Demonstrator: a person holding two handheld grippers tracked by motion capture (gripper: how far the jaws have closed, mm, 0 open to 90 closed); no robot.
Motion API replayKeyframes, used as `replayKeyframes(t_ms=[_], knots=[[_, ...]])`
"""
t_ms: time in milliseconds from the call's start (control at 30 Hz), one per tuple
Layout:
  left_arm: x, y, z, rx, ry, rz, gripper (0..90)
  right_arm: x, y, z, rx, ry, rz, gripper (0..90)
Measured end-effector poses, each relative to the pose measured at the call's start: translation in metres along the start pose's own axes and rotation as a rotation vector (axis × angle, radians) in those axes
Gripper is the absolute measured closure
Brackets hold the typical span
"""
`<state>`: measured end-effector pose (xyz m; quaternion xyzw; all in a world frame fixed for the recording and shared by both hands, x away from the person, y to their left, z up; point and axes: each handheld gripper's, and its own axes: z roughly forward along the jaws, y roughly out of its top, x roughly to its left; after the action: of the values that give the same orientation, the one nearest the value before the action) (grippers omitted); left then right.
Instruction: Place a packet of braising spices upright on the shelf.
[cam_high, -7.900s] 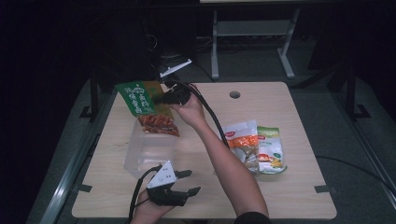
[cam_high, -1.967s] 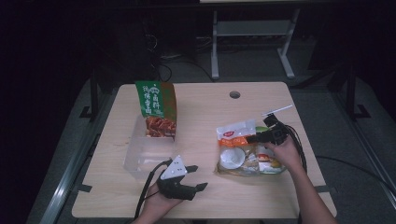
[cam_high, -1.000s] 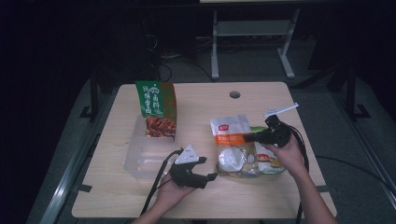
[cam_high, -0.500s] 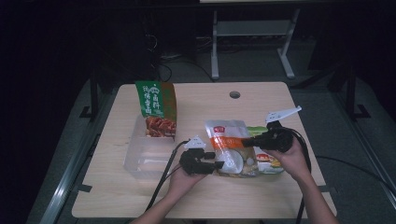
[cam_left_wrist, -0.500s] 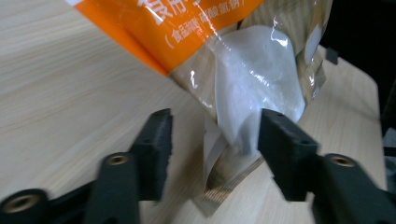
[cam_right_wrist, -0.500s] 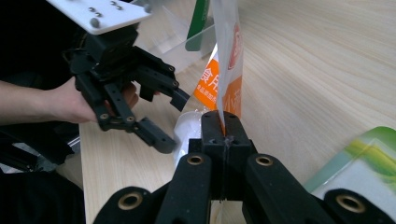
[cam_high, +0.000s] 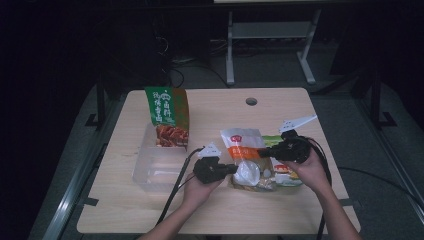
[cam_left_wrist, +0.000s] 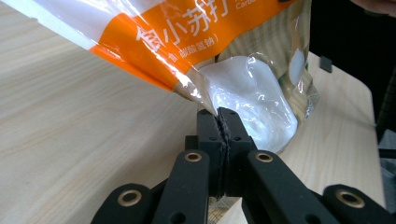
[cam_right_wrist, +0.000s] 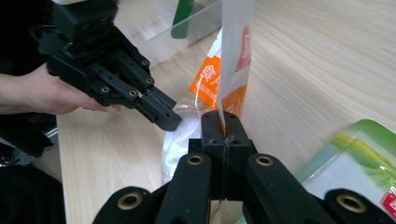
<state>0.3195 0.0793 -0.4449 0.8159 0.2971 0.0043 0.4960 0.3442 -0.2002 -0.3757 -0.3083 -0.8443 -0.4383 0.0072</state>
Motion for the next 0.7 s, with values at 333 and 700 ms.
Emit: replayKeyframes(t_ms=[333, 700], knots=[[-0.003, -0.003, -0.005, -0.017, 0.076, 0.044, 89.7, 0.001, 0.003, 0.013, 0.058, -0.036, 0.005, 85.1], [-0.006, -0.004, -0.008, -0.012, 0.081, 0.049, 89.2, 0.001, 0.004, 0.024, 0.083, -0.031, 0.005, 89.9]])
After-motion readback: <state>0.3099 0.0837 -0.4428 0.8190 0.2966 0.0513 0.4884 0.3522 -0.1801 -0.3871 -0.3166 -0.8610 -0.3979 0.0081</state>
